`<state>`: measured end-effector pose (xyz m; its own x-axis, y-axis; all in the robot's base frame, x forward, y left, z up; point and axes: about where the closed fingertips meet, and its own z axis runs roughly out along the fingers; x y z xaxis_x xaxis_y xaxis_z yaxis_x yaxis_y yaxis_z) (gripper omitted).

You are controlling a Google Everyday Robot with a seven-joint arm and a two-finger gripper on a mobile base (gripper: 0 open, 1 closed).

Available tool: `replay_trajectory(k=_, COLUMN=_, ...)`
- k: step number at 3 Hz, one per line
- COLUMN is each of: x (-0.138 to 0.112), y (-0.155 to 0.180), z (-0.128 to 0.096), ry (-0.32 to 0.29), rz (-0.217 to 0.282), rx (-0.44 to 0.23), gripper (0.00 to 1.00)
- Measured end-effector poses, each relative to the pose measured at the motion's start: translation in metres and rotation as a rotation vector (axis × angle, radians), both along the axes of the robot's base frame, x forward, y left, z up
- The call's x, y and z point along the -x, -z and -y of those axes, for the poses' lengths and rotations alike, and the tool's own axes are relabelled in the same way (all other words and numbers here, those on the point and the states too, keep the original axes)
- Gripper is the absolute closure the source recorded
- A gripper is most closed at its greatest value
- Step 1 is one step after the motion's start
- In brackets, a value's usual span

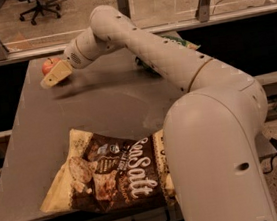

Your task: Pick apple

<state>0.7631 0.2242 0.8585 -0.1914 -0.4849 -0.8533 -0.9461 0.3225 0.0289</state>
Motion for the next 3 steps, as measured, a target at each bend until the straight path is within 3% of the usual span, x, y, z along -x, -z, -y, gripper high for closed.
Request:
replay_trajectory(k=1, x=-0.007, y=0.007, z=-0.010, ry=0.005, rz=-0.021, rx=-0.020, gripper=0.25)
replay_trajectory(k=2, x=-0.008, y=0.008, z=-0.005, ry=0.018, rz=-0.024, rx=-0.029, gripper=0.47)
replay_trajectory(k=3, x=0.009, y=-0.017, z=0.006, ry=-0.009, rz=0.019, rx=-0.083, gripper=0.72)
